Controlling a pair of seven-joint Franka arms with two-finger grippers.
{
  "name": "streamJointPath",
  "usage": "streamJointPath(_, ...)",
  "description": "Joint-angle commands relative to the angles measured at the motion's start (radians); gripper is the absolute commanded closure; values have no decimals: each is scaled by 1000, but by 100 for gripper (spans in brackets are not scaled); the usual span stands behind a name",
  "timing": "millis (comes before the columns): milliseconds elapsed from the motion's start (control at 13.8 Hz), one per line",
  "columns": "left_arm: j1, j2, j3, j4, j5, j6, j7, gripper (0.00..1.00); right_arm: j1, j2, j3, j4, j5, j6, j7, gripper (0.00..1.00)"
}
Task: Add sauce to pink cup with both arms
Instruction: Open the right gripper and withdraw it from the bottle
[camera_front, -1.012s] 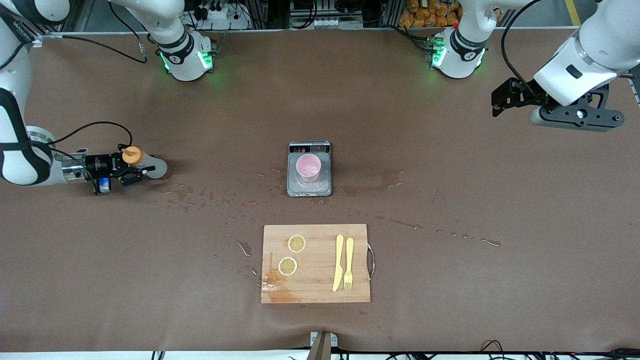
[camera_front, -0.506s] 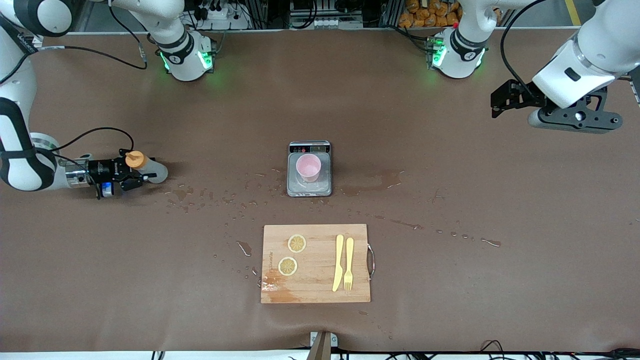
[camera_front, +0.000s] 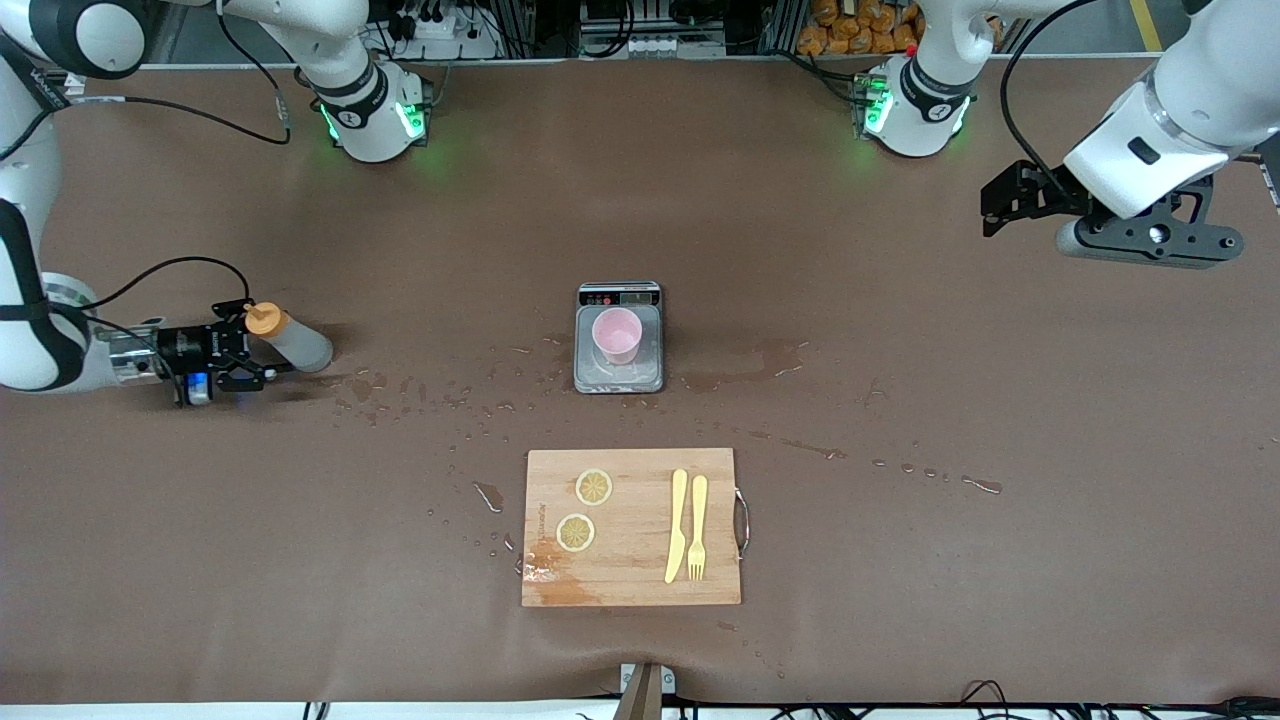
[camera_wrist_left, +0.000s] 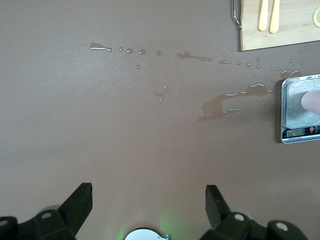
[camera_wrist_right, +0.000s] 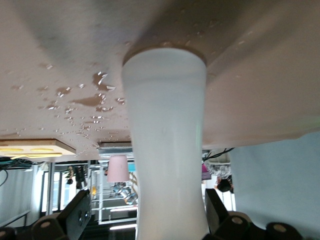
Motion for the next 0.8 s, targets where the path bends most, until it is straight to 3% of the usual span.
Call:
streamJointPath(0, 3, -1, -1, 2, -17, 7, -17, 0, -7, 13, 20, 177, -99, -101, 64, 0)
streamJointPath(217, 3, -1, -1, 2, -17, 7, -17, 0, 16, 8, 25, 322, -143, -211, 63, 0)
streamJointPath(434, 5, -1, -1, 2, -17, 7, -17, 0, 104, -10, 26, 438, -247, -283, 64, 0)
streamJointPath(723, 11, -3, -1, 2, -17, 7, -17, 0, 169, -65, 25, 521, -287, -308, 58, 0)
